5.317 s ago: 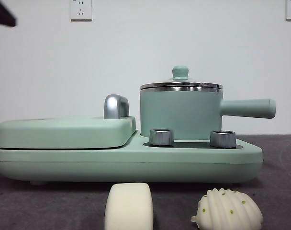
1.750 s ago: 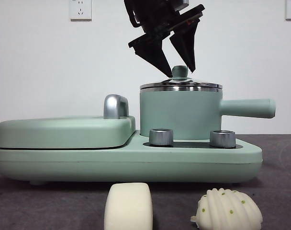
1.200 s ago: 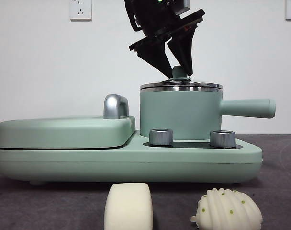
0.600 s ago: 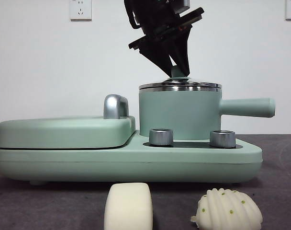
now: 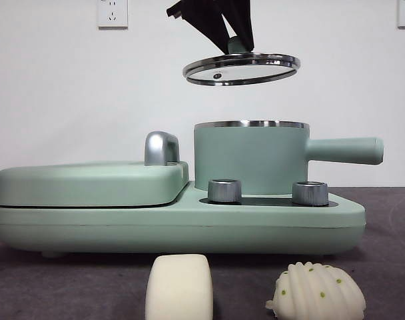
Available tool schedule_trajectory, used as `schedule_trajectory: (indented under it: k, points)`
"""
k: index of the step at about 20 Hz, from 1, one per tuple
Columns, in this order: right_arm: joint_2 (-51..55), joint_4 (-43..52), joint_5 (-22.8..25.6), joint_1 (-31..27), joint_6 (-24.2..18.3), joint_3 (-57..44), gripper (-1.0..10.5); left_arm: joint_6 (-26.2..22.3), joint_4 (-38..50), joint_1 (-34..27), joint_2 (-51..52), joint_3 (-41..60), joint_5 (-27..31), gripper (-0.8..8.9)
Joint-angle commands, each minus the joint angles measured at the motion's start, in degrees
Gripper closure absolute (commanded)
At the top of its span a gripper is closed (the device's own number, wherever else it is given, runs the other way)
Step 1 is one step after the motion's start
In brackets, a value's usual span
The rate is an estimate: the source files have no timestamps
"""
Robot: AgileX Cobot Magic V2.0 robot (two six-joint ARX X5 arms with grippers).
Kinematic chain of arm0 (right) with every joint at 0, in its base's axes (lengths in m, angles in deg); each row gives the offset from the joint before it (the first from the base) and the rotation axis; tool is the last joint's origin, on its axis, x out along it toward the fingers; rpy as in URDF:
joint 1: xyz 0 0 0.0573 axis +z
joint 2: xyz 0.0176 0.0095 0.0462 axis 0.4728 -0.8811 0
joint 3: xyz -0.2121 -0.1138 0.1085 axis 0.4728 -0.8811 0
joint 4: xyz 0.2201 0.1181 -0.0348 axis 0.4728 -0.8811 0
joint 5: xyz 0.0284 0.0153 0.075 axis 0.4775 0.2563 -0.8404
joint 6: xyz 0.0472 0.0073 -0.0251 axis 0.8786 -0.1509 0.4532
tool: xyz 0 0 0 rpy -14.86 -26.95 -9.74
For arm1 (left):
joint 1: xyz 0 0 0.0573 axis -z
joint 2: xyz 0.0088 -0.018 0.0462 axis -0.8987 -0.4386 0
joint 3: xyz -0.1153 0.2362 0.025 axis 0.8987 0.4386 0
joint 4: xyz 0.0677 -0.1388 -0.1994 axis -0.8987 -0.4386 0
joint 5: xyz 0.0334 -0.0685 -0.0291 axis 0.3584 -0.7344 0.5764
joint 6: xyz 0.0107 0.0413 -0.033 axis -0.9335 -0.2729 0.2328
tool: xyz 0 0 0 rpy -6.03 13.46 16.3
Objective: Put the buns in a small steamer
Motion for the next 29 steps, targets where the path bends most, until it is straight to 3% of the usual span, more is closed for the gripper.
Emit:
schedule_trajectory:
  k: [1,5,9,19,25,29]
  points:
    - [-0.24,-0.04,-1.33,0.13,1.68,0.94,4.8,-0.44,0.00,-1.55,-0.31,-2.49,0.33,7.98]
    - [-2.62,-2.69,-1.36,2.62,2.82,1.22,4.8,-0.61,-1.25,-6.45,-0.22,-2.49,0.39,7.98]
    - [-7.96,-3.96,-0.85,9.62,5.95,1.68,4.8,-0.61,-1.16,-12.46,-0.22,-2.49,0.39,7.98]
    - [-24.76,-0.90,11.02,33.86,16.09,1.92,4.8,-0.55,-0.13,-25.99,-0.22,-2.49,0.37,7.98]
    - [-37.73,0.50,17.59,44.83,23.32,5.90,4.8,-0.33,1.36,-29.07,-0.24,-2.47,0.35,7.98]
    - [-48.92,-1.33,19.78,48.87,26.84,12.02,4.8,-0.37,1.49,-29.27,-0.24,-2.47,0.35,7.98]
